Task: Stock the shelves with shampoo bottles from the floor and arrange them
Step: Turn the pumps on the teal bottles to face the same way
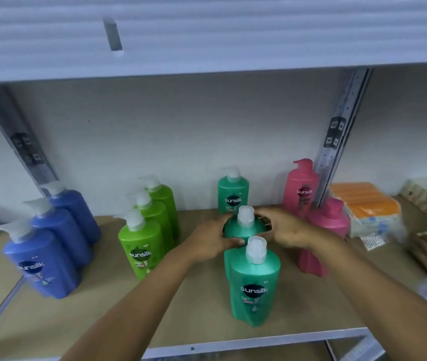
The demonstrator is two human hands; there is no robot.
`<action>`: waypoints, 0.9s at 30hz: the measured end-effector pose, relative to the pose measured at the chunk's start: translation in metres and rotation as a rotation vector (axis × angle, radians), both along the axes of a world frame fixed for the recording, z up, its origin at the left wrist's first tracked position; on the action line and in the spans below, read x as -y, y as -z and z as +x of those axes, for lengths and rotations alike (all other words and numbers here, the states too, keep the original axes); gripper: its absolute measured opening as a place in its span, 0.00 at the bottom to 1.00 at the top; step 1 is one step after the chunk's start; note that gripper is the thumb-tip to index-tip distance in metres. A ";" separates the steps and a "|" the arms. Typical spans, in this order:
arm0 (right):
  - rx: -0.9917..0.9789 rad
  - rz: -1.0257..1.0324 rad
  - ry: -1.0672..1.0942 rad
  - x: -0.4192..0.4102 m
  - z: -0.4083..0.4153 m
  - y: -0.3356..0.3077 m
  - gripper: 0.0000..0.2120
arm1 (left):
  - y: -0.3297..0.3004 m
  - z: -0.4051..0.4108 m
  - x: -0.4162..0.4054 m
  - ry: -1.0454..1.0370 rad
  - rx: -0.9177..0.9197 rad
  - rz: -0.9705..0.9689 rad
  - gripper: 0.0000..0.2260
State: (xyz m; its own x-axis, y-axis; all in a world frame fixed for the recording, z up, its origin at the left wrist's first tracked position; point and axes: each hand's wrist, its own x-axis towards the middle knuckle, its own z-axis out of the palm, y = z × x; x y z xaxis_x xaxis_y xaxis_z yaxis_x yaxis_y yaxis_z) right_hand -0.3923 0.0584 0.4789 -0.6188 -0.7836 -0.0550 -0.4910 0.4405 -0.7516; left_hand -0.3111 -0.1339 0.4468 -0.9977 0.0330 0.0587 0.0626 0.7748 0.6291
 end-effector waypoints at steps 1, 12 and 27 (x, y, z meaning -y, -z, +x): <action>-0.015 -0.001 0.007 0.001 -0.005 0.002 0.23 | 0.000 -0.002 0.001 -0.009 -0.007 0.004 0.28; -0.071 -0.019 0.053 0.021 -0.043 0.010 0.27 | -0.003 -0.033 0.017 -0.056 -0.009 0.077 0.28; -0.145 -0.024 0.076 0.041 -0.066 0.003 0.22 | -0.014 -0.060 0.024 -0.074 0.006 0.067 0.24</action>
